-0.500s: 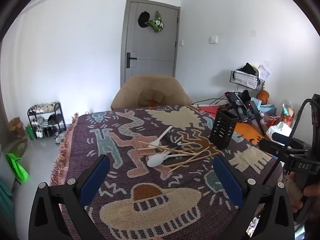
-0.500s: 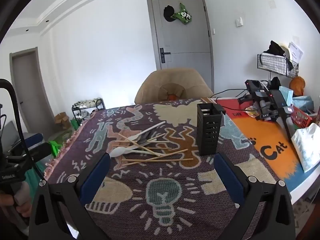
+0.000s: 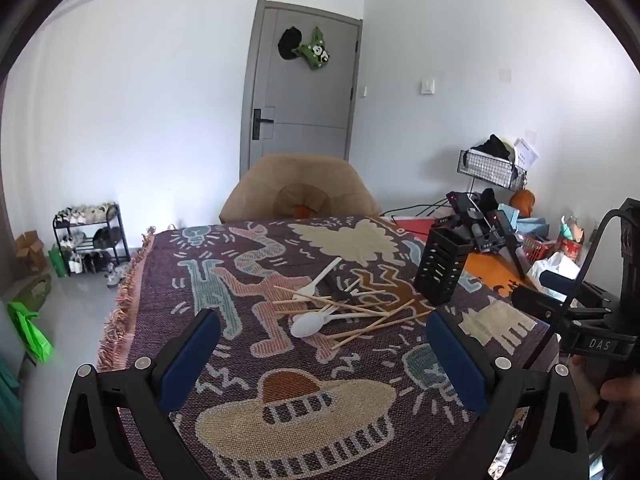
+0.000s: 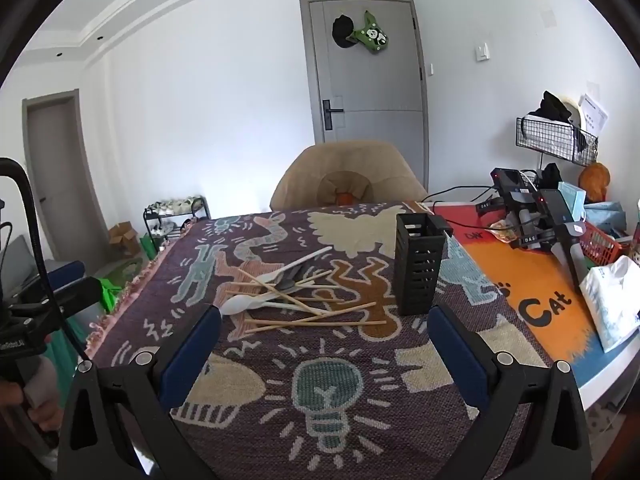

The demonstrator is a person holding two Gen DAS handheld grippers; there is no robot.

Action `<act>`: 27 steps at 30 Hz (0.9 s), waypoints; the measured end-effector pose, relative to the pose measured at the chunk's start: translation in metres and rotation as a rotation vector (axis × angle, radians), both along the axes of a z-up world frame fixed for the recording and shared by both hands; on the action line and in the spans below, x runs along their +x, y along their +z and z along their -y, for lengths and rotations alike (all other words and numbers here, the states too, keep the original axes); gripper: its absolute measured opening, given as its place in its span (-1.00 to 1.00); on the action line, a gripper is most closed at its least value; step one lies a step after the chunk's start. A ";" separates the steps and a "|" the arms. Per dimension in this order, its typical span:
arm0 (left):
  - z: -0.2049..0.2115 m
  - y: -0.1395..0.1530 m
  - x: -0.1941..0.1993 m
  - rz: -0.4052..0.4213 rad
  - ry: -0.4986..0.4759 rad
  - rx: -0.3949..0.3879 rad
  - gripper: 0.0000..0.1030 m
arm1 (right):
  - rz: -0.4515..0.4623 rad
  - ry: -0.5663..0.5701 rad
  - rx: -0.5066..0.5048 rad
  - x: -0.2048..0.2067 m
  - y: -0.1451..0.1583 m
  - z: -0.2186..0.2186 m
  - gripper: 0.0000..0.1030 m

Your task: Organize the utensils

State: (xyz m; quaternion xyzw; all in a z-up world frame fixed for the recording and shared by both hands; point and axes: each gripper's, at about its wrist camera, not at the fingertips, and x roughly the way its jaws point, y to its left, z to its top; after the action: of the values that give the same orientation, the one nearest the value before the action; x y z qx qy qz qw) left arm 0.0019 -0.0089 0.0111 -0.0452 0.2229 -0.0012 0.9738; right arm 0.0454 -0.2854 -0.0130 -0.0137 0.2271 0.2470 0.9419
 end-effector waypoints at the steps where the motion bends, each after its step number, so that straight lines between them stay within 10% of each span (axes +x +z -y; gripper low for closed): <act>1: -0.003 -0.001 -0.002 0.004 0.002 -0.005 0.99 | 0.000 0.000 0.001 0.000 0.000 0.000 1.00; 27: -0.009 -0.008 -0.006 0.017 0.008 -0.031 0.99 | -0.017 0.006 -0.006 0.004 -0.010 -0.004 1.00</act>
State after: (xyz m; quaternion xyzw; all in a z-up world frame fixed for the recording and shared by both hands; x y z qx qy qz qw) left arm -0.0038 -0.0003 0.0028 -0.0613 0.2141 -0.0009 0.9749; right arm 0.0493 -0.2817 -0.0227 -0.0150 0.2360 0.2492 0.9391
